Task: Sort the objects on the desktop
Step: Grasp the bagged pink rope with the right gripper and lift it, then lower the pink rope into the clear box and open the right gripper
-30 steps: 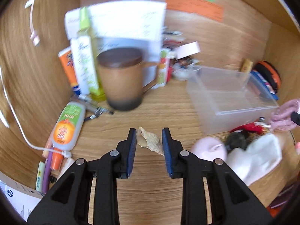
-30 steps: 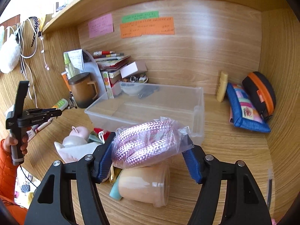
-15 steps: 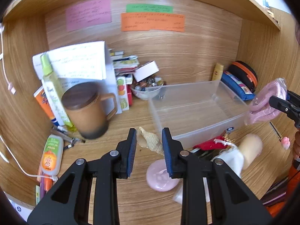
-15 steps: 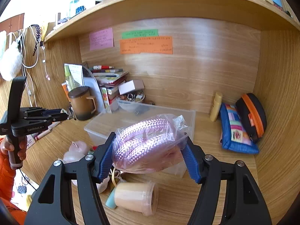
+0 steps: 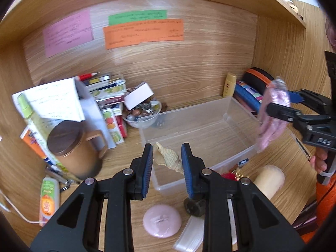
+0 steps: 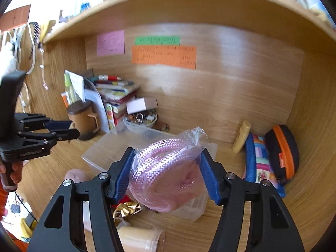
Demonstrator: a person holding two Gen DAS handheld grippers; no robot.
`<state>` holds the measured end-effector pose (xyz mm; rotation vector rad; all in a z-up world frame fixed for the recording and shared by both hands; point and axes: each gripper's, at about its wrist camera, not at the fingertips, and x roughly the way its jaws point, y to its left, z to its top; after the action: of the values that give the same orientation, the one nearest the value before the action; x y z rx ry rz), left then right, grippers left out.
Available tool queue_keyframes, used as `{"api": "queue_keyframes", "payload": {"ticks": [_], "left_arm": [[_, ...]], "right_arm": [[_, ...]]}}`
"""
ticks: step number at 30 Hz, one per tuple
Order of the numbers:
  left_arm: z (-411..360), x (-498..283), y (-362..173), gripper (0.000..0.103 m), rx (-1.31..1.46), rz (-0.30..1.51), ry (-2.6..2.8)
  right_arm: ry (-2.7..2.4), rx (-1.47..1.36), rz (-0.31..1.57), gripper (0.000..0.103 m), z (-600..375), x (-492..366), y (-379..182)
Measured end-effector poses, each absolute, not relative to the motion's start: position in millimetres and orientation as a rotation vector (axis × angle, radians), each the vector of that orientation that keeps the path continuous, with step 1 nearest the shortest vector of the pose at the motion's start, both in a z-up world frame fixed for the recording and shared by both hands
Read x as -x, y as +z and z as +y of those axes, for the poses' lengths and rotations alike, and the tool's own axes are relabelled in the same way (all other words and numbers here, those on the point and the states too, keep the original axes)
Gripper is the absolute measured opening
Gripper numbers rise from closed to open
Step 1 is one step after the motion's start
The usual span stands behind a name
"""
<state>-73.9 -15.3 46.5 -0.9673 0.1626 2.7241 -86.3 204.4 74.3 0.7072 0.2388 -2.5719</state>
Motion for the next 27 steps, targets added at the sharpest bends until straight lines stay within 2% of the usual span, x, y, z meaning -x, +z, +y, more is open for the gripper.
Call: {"api": "queue_keyframes", "payload": {"ticks": [8, 12, 22, 25, 26, 27], "left_arm": [[1.3, 100.5, 38.4, 0.027, 1.013, 0.176, 2.673], [4.7, 116.7, 29.8, 0.027, 1.059, 0.170, 2.646], [13.3, 143.1, 8.5, 0.027, 1.158, 0.182, 2.589], [15.3, 148.7, 3.3, 0.027, 1.186, 0.192, 2.574], [16.2, 150.4, 1.6, 0.027, 1.197, 0.194, 2.568], [17.4, 152.4, -0.5, 0.027, 1.210, 0.196, 2.559]], "right_arm": [[-2.532, -0.746, 0.285, 0.056, 194.7, 117.5, 65.4], [-2.505, -0.799, 0.317, 0.049, 189.5, 132.9, 56.5], [-2.470, -0.905, 0.395, 0.049, 179.4, 157.2, 32.4], [-2.473, -0.902, 0.397, 0.049, 179.0, 155.6, 33.2], [-2.475, -0.900, 0.390, 0.052, 179.5, 155.3, 33.8], [-2.480, -0.900, 0.381, 0.059, 180.4, 155.4, 33.7]]}}
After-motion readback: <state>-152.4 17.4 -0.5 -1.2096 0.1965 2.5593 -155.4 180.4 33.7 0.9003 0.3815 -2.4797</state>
